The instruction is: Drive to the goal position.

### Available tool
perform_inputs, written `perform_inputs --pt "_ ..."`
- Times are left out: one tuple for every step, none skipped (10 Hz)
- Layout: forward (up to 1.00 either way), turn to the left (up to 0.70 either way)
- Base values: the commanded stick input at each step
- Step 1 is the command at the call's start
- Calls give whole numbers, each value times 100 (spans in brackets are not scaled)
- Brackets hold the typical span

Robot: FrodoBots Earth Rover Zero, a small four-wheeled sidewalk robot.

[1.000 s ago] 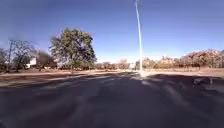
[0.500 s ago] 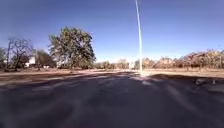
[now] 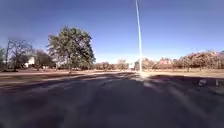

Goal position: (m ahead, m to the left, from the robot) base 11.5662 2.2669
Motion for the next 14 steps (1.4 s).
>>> perform_inputs --pt "50 0" --pt "50 0" --pt "50 0" --pt "50 0" --pt "50 0" --pt "50 4" --pt "50 13" --pt "50 31" --pt "50 17" --pt "50 3" --pt "50 0" --pt "50 0" --pt "50 0" --pt "50 0"
